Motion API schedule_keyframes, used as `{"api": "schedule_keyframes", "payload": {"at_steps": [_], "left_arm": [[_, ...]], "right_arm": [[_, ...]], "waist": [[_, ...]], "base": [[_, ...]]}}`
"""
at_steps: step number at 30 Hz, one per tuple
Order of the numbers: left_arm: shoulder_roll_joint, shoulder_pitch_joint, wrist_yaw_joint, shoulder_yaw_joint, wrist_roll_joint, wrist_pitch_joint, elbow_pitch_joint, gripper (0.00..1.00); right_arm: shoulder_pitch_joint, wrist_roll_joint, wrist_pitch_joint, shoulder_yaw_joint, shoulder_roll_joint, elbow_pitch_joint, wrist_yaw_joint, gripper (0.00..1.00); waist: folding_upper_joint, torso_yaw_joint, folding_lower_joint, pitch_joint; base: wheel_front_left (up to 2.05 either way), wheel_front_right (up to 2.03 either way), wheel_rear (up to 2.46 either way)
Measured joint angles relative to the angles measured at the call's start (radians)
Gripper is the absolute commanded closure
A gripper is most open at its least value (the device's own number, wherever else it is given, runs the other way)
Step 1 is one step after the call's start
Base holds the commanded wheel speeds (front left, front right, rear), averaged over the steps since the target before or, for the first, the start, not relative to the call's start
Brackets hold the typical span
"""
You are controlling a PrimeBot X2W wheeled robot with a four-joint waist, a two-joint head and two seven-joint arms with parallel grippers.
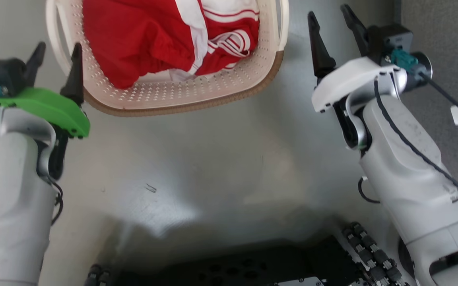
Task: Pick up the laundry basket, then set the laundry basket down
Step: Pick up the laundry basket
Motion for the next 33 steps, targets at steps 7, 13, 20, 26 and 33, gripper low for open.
{"api": "schedule_keyframes", "payload": {"at_steps": [7,13,20,26,33], "left_arm": [[0.0,-0.093,-0.012,-0.011,-0.01,0.015,0.069,0.0],[-0.004,-0.158,-0.021,-0.015,-0.011,0.026,0.143,0.0],[-0.019,-0.226,-0.026,-0.027,-0.029,0.059,0.224,0.0],[-0.043,-0.281,-0.031,-0.042,-0.042,0.086,0.288,0.0],[-0.061,-0.328,-0.034,-0.053,-0.045,0.108,0.359,0.0]], "right_arm": [[-0.08,0.074,0.003,0.067,-0.001,0.041,0.01,0.0],[-0.143,0.123,0.016,0.136,-0.001,0.089,0.011,0.0],[-0.208,0.177,0.053,0.191,-0.002,0.155,0.01,0.0],[-0.248,0.222,0.099,0.221,-0.004,0.222,0.009,0.0],[-0.308,0.272,0.149,0.263,-0.004,0.274,0.007,0.0]], "waist": [[0.0,-0.003,-0.0001,0.043],[0.0,0.009,-0.0001,0.061],[0.0,0.021,-0.0001,0.072],[0.0,0.03,-0.0001,0.08],[0.0,0.043,-0.0001,0.089]], "base": [[0.0,0.0,0.0],[0.0,0.0,0.0],[0.0,0.0,0.0],[0.0,0.0,0.0],[0.0,0.0,0.0]]}}
